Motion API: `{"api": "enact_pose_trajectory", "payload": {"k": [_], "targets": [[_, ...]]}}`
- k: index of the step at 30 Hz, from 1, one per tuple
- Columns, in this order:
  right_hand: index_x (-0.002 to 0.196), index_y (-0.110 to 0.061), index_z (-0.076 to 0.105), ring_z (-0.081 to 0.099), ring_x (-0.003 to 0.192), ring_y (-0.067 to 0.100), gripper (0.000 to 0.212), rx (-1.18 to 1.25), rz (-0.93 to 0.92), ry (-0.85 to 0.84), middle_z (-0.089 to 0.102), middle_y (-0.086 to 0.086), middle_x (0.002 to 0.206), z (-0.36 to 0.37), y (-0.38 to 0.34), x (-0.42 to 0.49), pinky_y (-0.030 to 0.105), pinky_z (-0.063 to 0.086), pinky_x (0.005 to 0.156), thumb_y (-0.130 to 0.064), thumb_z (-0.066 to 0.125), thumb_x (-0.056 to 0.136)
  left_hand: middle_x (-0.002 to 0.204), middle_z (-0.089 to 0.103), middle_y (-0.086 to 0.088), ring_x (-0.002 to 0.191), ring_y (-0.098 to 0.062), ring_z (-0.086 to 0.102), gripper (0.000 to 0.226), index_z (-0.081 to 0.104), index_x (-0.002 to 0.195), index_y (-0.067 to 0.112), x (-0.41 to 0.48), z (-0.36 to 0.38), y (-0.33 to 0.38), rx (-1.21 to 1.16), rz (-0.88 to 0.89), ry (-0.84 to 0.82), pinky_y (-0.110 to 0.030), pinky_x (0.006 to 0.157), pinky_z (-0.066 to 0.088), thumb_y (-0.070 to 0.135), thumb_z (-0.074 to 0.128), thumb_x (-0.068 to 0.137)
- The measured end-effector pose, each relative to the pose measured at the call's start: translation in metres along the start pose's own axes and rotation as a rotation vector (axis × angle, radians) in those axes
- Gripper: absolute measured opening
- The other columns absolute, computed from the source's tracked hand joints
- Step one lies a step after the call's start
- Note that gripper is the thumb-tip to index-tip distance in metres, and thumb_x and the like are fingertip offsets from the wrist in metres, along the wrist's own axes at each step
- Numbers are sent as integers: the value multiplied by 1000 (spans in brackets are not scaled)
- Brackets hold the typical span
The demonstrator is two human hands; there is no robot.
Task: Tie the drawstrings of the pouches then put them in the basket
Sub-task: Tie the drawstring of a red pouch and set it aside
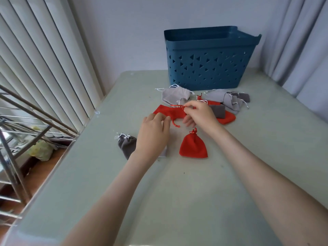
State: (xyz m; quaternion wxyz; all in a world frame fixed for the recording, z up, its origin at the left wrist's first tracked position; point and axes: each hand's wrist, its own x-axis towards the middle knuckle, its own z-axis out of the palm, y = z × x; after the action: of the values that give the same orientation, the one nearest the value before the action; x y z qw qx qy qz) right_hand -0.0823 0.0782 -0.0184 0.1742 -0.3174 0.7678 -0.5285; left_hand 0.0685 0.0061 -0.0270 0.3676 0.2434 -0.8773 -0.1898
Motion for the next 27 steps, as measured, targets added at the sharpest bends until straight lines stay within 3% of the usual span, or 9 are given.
{"api": "enact_pose_trajectory", "payload": {"k": [3, 7, 10, 14, 17, 19, 21, 24, 27], "targets": [[95, -15, 64, 50, 43, 5, 13, -68, -54, 66, 55, -2, 52, -5, 2, -6, 17, 40, 48, -10, 53, 90, 90, 63, -17, 90, -34, 53, 23, 65, 93, 0, -3, -4, 0, -58, -100, -69, -28, 75, 30, 18, 50, 96], [90, -10, 60, 57, 51, 9, 20, 373, -43, -93, 65, 4, 58, -17, -4, -22, 20, 40, 51, 1, 43, 92, 83, 66, -13, 84, -28, 58, 43, 64, 84, -1, -5, -15, 11, -219, -251, -103, -32, 74, 40, 32, 41, 99], [89, -6, 58, 61, 59, 16, 28, 570, -47, -189, 67, 9, 64, -33, -4, -44, 20, 44, 56, 6, 33, 90, 77, 70, -5, 71, -18, 62, 54, 65, 77, 10, -7, -22, 24, -603, -474, -170, -28, 70, 49, 45, 31, 100], [85, -6, 57, 56, 65, 13, 20, 711, -61, -321, 58, 5, 71, -49, 2, -69, 24, 42, 62, -13, 39, 88, 84, 70, -17, 65, -19, 65, 76, 65, 95, 4, -7, -22, 26, -1010, -789, -535, -24, 60, 54, 63, 18, 94], [86, -9, 55, 48, 64, 6, 15, 611, -85, -423, 48, 0, 74, -56, 5, -82, 20, 39, 59, -21, 46, 85, 99, 68, -13, 87, -24, 66, 65, 62, 113, 3, -12, -15, 33, -1114, -830, -749, -34, 79, 54, 57, 31, 95], [93, -11, 56, 47, 63, 7, 13, 534, -95, -460, 49, 0, 74, -55, 9, -85, 17, 39, 56, -16, 51, 83, 118, 64, -19, 108, -30, 59, 49, 59, 121, 0, -15, -8, 36, -1089, -767, -726, -42, 99, 44, 39, 40, 98], [105, -13, 58, 48, 64, 11, 22, 508, -80, -465, 51, 8, 80, -54, 18, -84, 19, 40, 57, -13, 57, 83, 121, 60, -26, 109, -34, 57, 42, 58, 118, -5, -19, -1, 36, -1080, -714, -638, -46, 102, 41, 28, 42, 99], [109, -11, 57, 51, 56, 10, 20, 479, -19, -363, 53, 7, 75, -49, 30, -82, 18, 42, 55, -4, 56, 90, 108, 63, -22, 98, -29, 55, 34, 61, 109, -3, -25, 6, 34, -1030, -657, -532, -41, 88, 42, 25, 46, 99], [101, -12, 60, 48, 52, 8, 17, 377, -6, -277, 54, 2, 67, -44, 40, -81, 21, 38, 51, -3, 48, 94, 92, 64, -5, 87, -18, 55, 24, 66, 98, 17, -34, 13, 29, -946, -641, -481, -32, 74, 42, 29, 46, 99]]}}
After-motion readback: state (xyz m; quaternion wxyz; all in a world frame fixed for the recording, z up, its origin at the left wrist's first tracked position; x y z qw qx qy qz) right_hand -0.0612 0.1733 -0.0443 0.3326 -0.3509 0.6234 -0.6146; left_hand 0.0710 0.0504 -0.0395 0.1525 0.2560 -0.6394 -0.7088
